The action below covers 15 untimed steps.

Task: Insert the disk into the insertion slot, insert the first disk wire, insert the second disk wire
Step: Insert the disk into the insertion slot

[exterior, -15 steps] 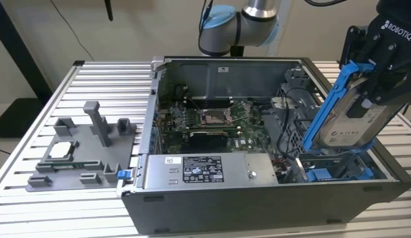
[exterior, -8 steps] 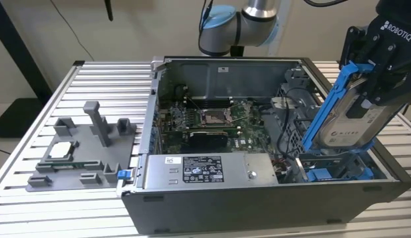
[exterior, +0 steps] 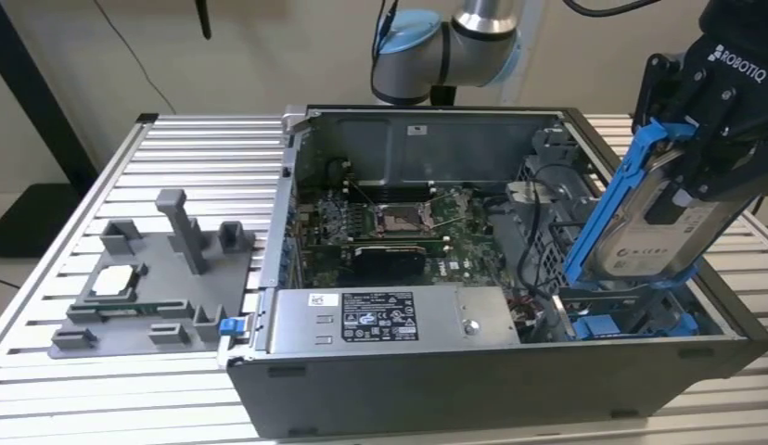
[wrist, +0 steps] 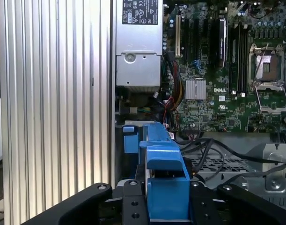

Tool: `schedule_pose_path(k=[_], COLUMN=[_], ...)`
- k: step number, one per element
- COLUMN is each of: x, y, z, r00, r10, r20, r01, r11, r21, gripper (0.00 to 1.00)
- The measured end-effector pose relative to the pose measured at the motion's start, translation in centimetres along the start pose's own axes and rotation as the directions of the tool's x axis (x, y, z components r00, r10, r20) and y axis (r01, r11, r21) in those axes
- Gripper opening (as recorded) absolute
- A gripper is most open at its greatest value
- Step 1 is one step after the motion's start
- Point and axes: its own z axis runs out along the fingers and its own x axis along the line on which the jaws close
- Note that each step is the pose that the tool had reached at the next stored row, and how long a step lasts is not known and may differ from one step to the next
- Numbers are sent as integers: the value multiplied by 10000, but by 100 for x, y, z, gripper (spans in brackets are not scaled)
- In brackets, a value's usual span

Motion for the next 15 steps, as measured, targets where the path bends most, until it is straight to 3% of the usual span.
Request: schedule_pose_path(k=[15], x=[0], y=[-2], z=[53], r00=[10000], r10=[0], r20=[6], r01=[0], r11=[10000], r21=[0], gripper=[0])
